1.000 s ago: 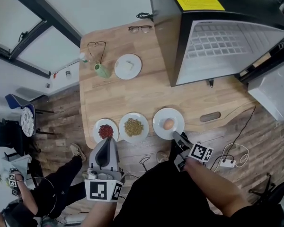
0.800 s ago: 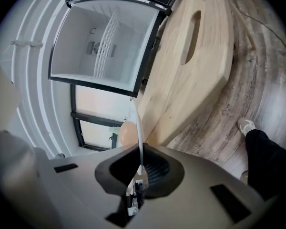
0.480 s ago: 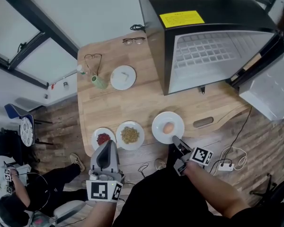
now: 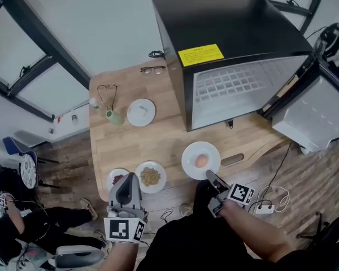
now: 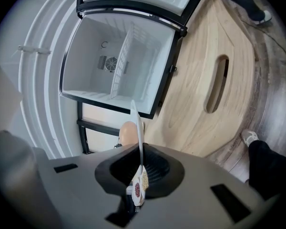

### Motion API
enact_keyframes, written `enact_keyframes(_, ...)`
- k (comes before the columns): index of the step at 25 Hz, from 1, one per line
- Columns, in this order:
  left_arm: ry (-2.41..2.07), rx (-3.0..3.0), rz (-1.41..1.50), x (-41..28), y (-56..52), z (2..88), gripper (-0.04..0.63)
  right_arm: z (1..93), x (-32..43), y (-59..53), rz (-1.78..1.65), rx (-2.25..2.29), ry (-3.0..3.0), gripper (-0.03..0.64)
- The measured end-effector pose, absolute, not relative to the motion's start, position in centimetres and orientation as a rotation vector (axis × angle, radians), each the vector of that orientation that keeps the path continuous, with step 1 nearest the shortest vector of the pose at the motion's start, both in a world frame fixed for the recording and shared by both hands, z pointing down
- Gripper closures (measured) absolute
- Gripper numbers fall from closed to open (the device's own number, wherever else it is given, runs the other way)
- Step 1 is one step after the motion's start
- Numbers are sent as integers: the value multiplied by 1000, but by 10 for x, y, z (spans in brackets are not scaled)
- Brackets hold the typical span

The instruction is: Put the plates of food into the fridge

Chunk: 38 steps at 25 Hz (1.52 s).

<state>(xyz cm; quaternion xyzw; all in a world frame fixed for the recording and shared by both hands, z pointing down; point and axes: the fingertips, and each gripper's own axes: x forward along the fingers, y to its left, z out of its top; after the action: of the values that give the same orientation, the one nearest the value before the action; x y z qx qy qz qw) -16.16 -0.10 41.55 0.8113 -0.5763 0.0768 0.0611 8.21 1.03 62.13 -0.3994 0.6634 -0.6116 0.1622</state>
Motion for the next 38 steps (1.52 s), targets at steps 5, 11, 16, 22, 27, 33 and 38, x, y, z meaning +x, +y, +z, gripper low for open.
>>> enact_keyframes(5,-1746,2463,232,-160,-11,411,592,602,94,1,-1712,-1133,1891,586)
enact_keyframes(11,-1737,2490,217,-149,-29,405,592,582,110,-14,-1665,-1125,1929,586)
enact_keyframes(16,-1741,2548,245,-140,-39,398,592,559,123,-29,-1616,-1121,1929,586)
enact_keyframes(22,-1722,2563,207,-128,-56,397,592,530,138,-44,-1589,-1120,1913,586)
enact_keyframes(27,-1740,2559,171,-125,-74,391,592,506,146,-65,-1580,-1091,1900,586)
enact_keyframes(33,-1754,2563,166,-121,-100,386,592,480,151,-98,-1563,-1077,1920,586)
enact_keyframes(38,-1772,2571,174,-120,-118,375,592,467,154,-129,-1555,-1089,1928,586)
